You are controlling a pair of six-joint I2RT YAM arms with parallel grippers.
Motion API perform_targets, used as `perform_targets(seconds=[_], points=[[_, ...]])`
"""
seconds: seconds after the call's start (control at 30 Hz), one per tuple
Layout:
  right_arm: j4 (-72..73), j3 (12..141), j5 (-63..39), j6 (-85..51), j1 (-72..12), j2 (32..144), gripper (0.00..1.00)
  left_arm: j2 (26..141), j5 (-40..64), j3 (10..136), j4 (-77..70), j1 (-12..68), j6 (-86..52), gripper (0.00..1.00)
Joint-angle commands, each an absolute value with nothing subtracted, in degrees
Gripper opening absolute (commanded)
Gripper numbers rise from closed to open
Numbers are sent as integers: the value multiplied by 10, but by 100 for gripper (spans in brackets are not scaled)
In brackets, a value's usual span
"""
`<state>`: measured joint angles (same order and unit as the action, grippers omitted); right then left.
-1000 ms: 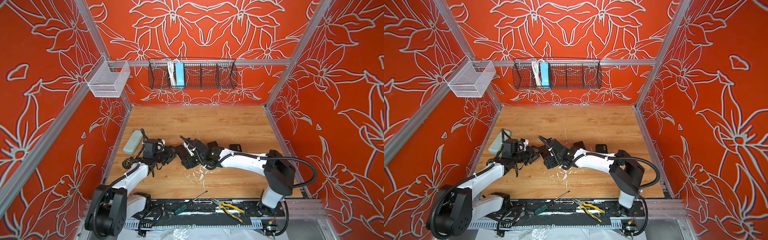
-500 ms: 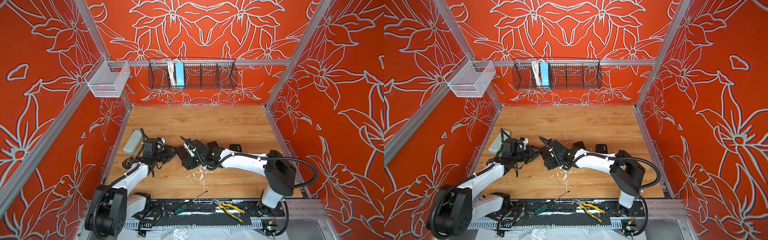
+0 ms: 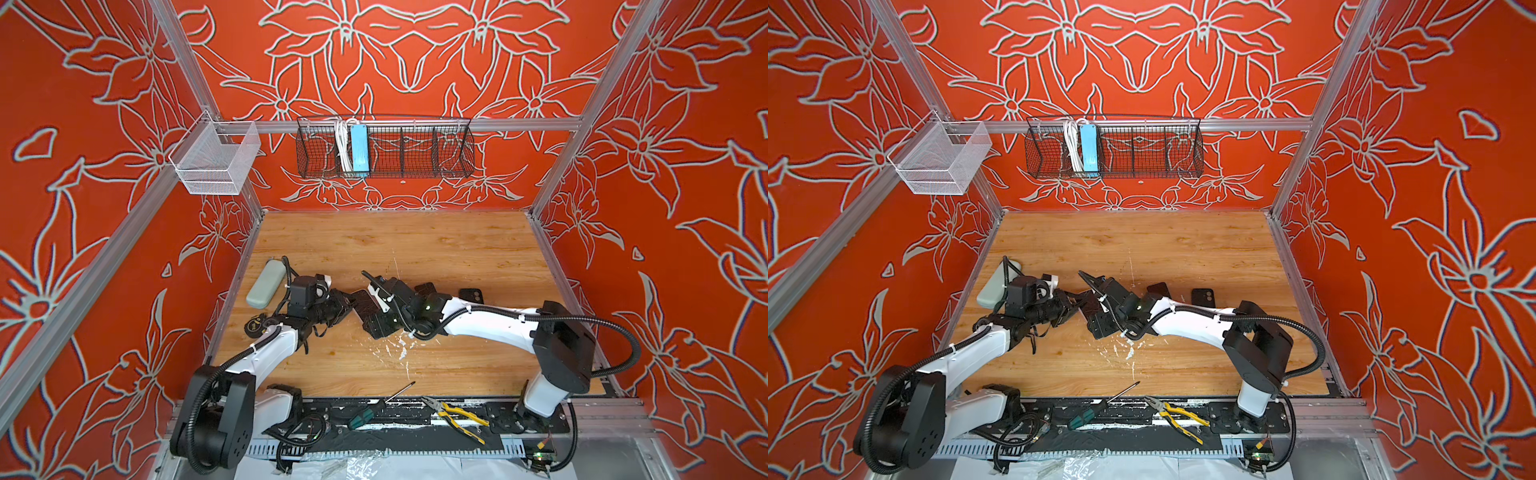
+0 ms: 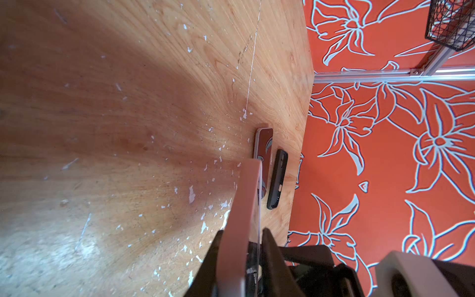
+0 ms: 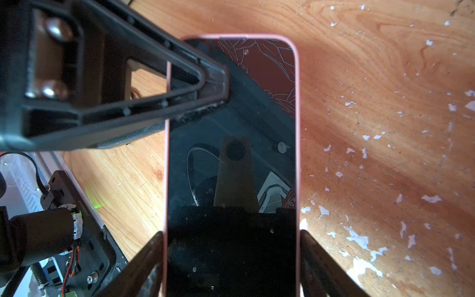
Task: Take the phone out of the phone case
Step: Pass the phone.
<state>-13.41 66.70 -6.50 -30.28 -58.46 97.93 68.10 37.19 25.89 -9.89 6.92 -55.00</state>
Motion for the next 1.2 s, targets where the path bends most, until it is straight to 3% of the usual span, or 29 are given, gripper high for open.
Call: perform_targets(seconds=[0.0, 0.23, 0.3, 0.37, 0.5, 0.6, 1.17], points=[[-109, 664, -70, -308, -581, 958, 38, 685, 377, 249, -120, 75, -557, 19], [-107, 662, -71, -310, -580, 957, 39, 681, 377, 250, -121, 75, -562, 1], [-105, 659, -71, -309, -580, 954, 41, 676, 376, 247, -129, 75, -566, 0], [-103, 657, -73, -312, -578, 950, 48, 670, 374, 244, -138, 75, -573, 0], [-91, 642, -87, -319, -570, 938, 72, 666, 374, 249, -148, 74, -582, 0], [-75, 625, -96, -328, -563, 923, 79, 665, 376, 252, -161, 75, -591, 0], [181, 429, -224, -517, -467, 796, 88, 667, 280, 289, -283, 104, -692, 0]])
